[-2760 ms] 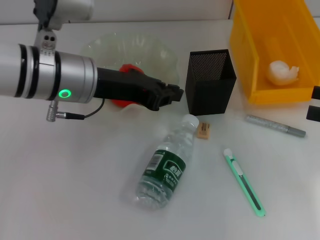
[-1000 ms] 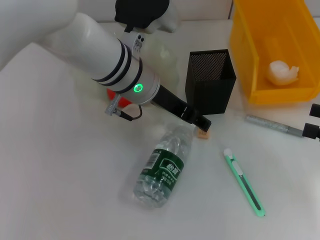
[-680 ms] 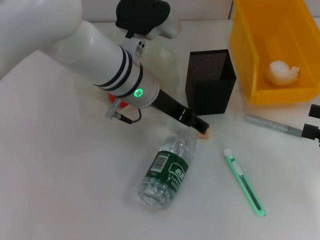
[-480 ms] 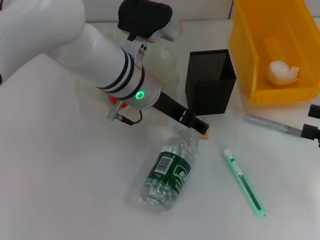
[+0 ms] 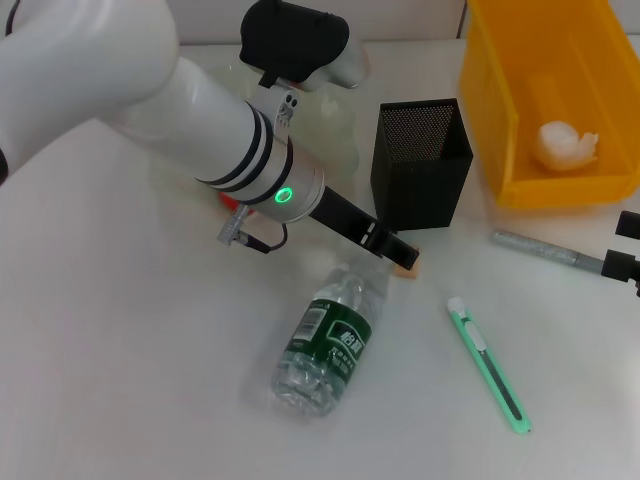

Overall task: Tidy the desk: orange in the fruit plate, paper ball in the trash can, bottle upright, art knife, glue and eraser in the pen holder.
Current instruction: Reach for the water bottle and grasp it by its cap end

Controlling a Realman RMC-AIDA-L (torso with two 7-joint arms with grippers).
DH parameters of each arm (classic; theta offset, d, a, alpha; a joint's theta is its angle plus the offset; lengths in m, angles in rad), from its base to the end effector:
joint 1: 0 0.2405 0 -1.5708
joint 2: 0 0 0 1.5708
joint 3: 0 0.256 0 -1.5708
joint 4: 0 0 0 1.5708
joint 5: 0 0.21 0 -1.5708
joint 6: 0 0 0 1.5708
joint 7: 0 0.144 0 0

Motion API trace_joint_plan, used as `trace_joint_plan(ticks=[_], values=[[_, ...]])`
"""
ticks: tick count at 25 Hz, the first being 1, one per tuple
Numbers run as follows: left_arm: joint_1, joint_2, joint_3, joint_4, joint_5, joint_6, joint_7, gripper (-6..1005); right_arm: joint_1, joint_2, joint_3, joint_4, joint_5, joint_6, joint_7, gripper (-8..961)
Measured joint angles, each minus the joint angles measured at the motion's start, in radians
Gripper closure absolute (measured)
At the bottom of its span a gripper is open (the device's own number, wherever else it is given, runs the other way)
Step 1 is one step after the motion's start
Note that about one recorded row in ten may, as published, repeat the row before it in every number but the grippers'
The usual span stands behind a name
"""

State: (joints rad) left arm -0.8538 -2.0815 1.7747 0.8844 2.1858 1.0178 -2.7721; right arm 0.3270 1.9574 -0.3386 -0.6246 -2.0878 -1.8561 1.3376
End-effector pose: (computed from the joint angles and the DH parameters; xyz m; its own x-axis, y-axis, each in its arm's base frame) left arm -0.1242 0.3741 -0.1165 0.7238 0.6890 -0.0368 0.6541 -0.7022 -0.2812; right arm 0.3396 0.2501 0.0783 0.6529 -0.4055 -0.6397 -0.6200 -0.7713 -0.1439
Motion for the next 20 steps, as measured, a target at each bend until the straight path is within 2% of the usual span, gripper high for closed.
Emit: trace_joint_plan(ticks=[15,20], values=[[0.0,0.0,0.049,-0.009,0.0,-0.038,0.006,186,0.007,0.001,0.0,0.002,0.0,0.002,0.0,199],[0.002,0.0,0.059,-0.006,0.0,-0.04,0.006,424,0.007,0.001,-0.001,0.004,0.0,0.004,0.0,199]])
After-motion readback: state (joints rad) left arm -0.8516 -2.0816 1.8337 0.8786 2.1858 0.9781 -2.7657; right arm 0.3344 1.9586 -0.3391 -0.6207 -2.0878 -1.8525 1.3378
